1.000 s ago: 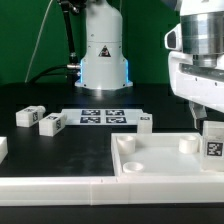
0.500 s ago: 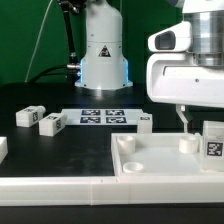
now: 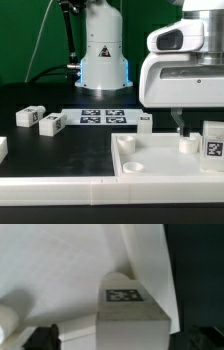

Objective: Assemble one leg

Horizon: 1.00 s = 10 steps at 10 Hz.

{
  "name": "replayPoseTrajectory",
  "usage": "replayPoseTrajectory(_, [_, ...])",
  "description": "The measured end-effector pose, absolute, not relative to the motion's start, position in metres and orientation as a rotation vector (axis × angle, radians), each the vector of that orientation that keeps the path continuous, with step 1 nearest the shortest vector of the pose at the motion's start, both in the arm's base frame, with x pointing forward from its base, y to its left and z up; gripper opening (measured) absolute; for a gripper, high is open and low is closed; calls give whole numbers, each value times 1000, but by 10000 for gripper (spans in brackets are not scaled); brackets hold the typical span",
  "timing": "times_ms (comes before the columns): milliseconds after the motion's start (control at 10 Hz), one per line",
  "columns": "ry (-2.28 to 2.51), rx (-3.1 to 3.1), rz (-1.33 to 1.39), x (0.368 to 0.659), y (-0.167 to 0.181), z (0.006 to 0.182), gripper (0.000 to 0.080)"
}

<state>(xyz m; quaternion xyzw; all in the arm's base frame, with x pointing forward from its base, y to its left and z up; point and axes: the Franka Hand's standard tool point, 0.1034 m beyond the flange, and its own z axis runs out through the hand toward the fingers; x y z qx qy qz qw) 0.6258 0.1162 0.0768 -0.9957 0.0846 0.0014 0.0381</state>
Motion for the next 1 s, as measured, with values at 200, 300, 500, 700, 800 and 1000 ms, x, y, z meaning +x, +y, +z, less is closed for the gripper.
replayPoseTrajectory(200, [155,-3061,0,626,115,77,526])
replayPoseTrajectory(300, [155,-3061,0,626,115,77,387])
replayPoseTrajectory(500, [195,-3058,2,626,115,77,289])
replayPoseTrajectory(700, [297,-3049,6,626,116,77,290])
replayPoseTrajectory(800, [428,-3033,12,626,116,77,290])
replayPoseTrajectory(1000, [782,-2964,-11,625,117,76,290])
